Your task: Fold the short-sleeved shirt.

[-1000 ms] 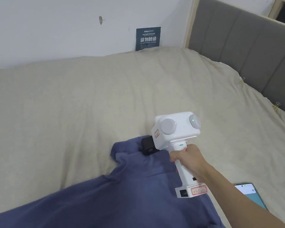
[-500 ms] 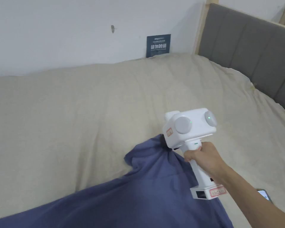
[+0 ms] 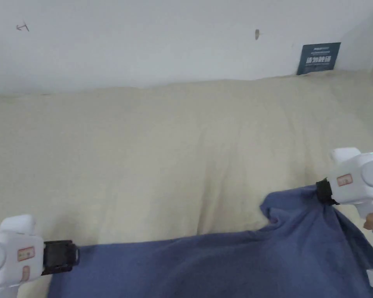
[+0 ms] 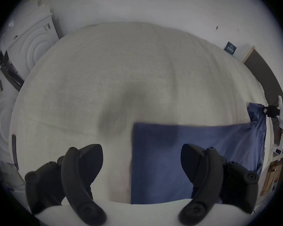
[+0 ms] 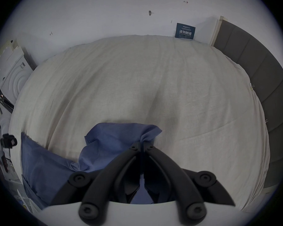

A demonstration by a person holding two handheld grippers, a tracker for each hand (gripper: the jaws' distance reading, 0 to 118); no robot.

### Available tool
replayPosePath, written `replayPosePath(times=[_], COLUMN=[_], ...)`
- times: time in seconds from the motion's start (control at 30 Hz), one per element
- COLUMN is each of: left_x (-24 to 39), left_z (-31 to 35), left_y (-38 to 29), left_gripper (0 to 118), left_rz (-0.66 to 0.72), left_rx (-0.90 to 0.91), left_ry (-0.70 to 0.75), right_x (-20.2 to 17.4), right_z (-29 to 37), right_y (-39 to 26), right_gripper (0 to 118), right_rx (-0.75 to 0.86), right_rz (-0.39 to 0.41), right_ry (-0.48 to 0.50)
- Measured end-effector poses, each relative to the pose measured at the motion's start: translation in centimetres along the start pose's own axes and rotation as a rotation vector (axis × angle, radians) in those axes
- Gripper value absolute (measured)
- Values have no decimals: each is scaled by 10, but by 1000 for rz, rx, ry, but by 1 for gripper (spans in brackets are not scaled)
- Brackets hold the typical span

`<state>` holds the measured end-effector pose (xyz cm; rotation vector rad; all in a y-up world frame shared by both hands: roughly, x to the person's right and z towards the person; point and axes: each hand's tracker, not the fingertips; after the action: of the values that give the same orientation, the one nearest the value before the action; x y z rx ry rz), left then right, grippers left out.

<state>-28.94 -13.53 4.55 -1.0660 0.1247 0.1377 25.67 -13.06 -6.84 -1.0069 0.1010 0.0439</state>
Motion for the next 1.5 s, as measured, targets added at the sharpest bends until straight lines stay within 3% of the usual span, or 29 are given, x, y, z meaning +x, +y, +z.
replayPosePath(times=[0.2, 0.33, 0.43, 0.53, 0.63, 0.67, 0.73, 0.97, 1.23, 1.5], left_x=[-4, -3, 5, 8, 4, 3, 1, -12, -15, -30], left_z=[-31, -51, -66, -61, -57, -53, -49, -37, 27, 103], left_y=[29, 29, 25, 24, 29, 27, 28, 33, 24, -36], left_gripper=[102, 93, 92, 91, 70, 53, 2, 2, 1, 1], left_rz=[11, 35, -39, -33, -62, -91, -89, -10, -39, -61], left_rx=[-9, -84, -119, -112, -118, -101, -99, -100, -15, 60], left_ry=[13, -98, -1, -19, -1, 4, 3, -50, -101, -122], right_x=[-9, -9, -11, -10, -9, -8, -9, -8, 1, 8], right_z=[2, 3, 5, 6, 6, 6, 8, 23, 70, 149], right_y=[0, 1, 1, 1, 2, 3, 2, 5, -2, -48], right_gripper=[6, 6, 6, 6, 6, 6, 6, 6, 6, 6], right_rx=[-10, -8, -10, -11, -14, -11, -6, 1, 43, 111], right_rz=[36, 30, 37, 41, 26, 14, 8, 14, 12, 35], right_ry=[-5, -1, -1, -2, 0, 5, 25, 34, 45, 45])
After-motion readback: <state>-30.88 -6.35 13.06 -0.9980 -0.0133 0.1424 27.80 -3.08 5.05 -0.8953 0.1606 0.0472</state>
